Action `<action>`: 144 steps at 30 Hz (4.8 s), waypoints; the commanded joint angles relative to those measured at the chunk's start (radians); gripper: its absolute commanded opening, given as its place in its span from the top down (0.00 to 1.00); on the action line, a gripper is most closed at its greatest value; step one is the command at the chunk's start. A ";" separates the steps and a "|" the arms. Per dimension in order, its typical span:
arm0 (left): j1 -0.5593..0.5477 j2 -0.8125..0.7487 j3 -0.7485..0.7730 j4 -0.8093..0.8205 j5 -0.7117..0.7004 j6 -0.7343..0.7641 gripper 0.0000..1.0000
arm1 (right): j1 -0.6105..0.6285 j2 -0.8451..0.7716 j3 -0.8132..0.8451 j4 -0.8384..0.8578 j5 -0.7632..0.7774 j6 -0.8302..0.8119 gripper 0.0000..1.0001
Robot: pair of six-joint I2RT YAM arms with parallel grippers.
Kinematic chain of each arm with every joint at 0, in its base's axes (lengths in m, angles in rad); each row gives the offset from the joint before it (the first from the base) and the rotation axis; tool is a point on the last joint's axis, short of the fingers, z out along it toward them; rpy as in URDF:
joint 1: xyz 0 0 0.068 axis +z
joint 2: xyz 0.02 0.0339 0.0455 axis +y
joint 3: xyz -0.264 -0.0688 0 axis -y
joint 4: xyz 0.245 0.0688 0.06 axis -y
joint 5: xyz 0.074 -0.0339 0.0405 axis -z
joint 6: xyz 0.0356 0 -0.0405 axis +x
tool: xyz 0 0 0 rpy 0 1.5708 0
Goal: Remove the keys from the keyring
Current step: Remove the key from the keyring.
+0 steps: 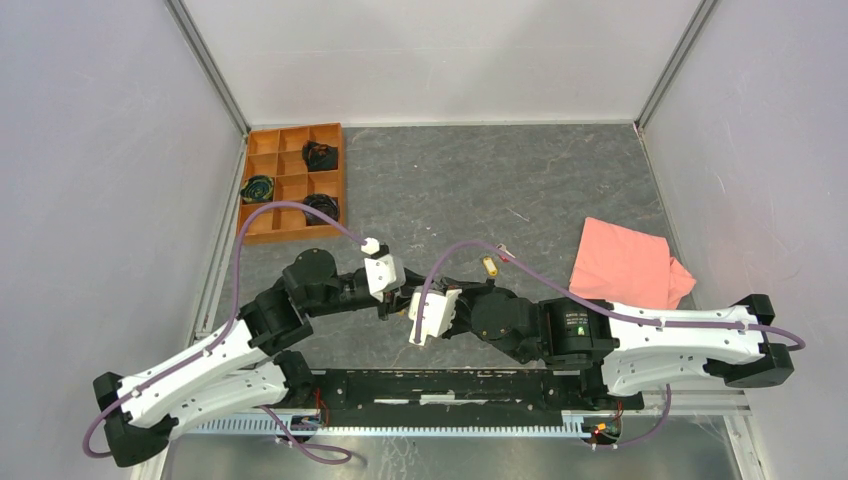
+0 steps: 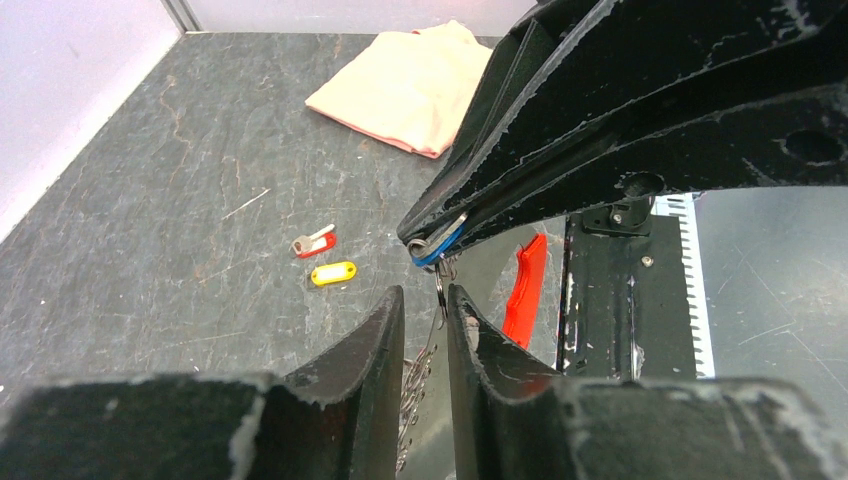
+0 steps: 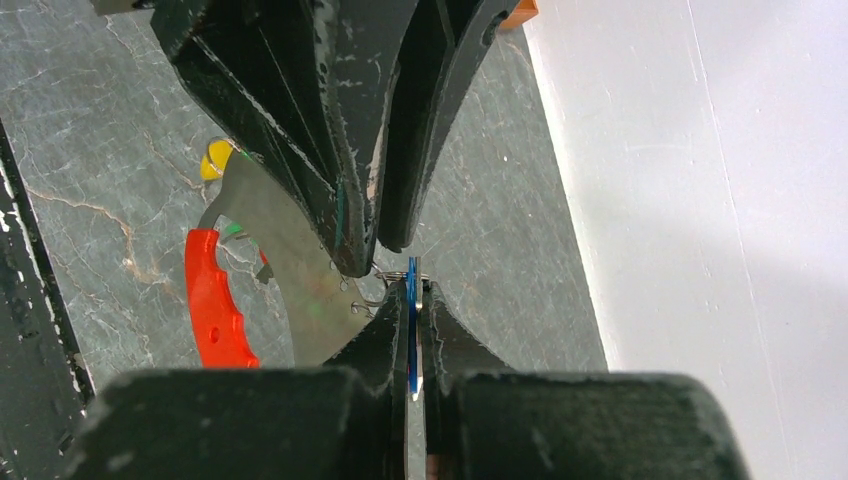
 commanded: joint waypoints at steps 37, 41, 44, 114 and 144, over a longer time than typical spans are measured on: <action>0.000 -0.091 -0.151 0.333 -0.137 -0.224 0.98 | -0.031 -0.083 -0.096 0.069 -0.021 0.029 1.00; -0.001 -0.119 -0.221 0.464 -0.239 -0.315 0.98 | -0.031 -0.085 -0.117 0.087 -0.046 0.025 1.00; -0.001 -0.138 -0.258 0.530 -0.261 -0.359 0.98 | -0.031 -0.091 -0.126 0.118 -0.037 0.018 1.00; -0.002 -0.107 -0.191 0.523 0.001 -0.214 0.70 | -0.021 -0.152 -0.005 0.265 -0.135 -0.292 1.00; -0.001 -0.147 -0.119 0.384 -0.007 -0.101 0.72 | 0.010 -0.201 -0.115 0.402 -0.240 -0.463 1.00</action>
